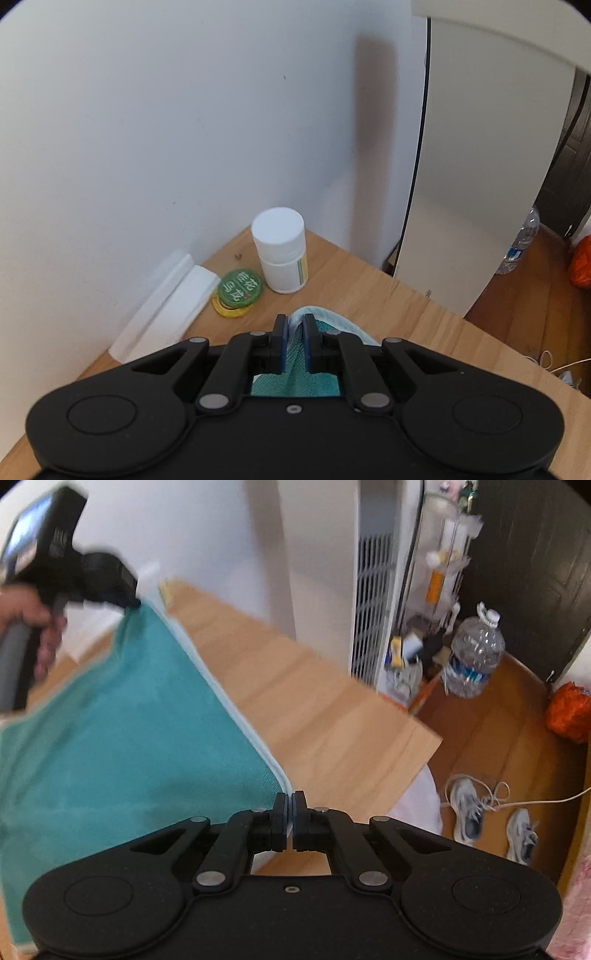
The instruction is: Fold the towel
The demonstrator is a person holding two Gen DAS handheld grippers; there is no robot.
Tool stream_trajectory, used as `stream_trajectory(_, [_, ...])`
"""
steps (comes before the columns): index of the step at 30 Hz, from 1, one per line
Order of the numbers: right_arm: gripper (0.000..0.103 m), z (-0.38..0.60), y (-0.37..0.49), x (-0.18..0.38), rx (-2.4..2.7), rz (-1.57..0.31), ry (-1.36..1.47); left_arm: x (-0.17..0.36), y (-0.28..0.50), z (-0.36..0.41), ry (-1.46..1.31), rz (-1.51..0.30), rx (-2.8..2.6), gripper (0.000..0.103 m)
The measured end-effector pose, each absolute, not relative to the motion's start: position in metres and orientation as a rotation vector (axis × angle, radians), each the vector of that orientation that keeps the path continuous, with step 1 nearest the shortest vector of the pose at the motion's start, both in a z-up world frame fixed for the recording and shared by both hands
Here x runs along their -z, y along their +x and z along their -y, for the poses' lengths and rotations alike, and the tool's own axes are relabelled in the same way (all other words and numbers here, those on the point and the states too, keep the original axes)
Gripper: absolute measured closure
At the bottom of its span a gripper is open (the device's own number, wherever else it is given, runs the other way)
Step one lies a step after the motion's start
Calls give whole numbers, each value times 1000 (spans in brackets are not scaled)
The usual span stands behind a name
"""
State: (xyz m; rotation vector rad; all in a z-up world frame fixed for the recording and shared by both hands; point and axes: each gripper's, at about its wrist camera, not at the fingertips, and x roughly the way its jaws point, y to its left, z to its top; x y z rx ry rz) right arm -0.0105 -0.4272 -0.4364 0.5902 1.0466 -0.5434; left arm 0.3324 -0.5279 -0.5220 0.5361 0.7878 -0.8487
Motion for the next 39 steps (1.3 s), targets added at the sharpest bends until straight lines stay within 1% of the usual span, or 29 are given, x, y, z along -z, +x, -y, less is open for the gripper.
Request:
stream_trajectory(2, [100,424,-7,442,542,-1059,553,540,337,534,553,-793,842,86])
stream_trajectory(3, [99,422,-6,442,540,-1056,541,553,340,540,569,-796,828,76])
stream_trajectory(4, [96,421,-5,442,537,-1055,524,565,345,546,583,-798,817,67])
stream_trajectory(5, [91,419,-3,441,530,-1065,483,575,351,551,590,-800,811,63])
stream_trajectory(6, [84,420,-3,439,530,-1069,465,581,355,552,592,-803,808,57])
stream_trajectory(7, [83,421,-4,436,527,-1065,462,585,361,552,591,-804,808,54])
stream_trajectory(8, [82,423,-4,430,524,-1055,454,587,368,549,585,-800,810,52])
stream_trajectory(9, [76,424,-5,425,522,-1045,446,590,374,546,580,-797,812,47])
stream_trajectory(10, [73,426,-5,419,519,-1036,438,588,378,542,572,-793,809,41])
stream_trajectory(12, [73,425,1,410,488,-1024,387,575,373,523,556,-782,798,37])
stream_trajectory(14, [73,422,11,402,438,-1017,311,577,380,497,555,-762,766,36])
stream_trajectory(15, [73,420,16,399,419,-1016,273,572,374,482,555,-759,741,30])
stream_trajectory(16, [73,418,19,398,429,-1026,237,567,366,468,546,-770,732,27])
stream_trajectory(18, [73,420,19,397,399,-1037,255,571,365,445,527,-798,711,27])
stream_trajectory(22, [73,419,30,400,280,-1039,291,603,358,387,492,-870,573,27])
stream_trajectory(24, [73,415,39,403,227,-1022,284,605,344,367,475,-902,533,27])
stream_trajectory(26, [73,411,50,407,185,-1018,278,625,333,352,445,-954,462,27])
stream_trajectory(28, [73,406,63,412,138,-1016,268,621,314,338,422,-981,407,27])
stream_trajectory(30, [73,401,77,418,87,-1036,244,616,301,328,408,-1000,373,28])
stream_trajectory(32, [73,399,85,418,46,-1036,236,631,300,327,384,-1041,339,28])
stream_trajectory(34, [73,398,91,416,4,-1037,251,618,293,316,356,-1071,309,28])
stream_trajectory(39, [73,388,118,406,-130,-1006,241,635,291,311,254,-1135,253,28])
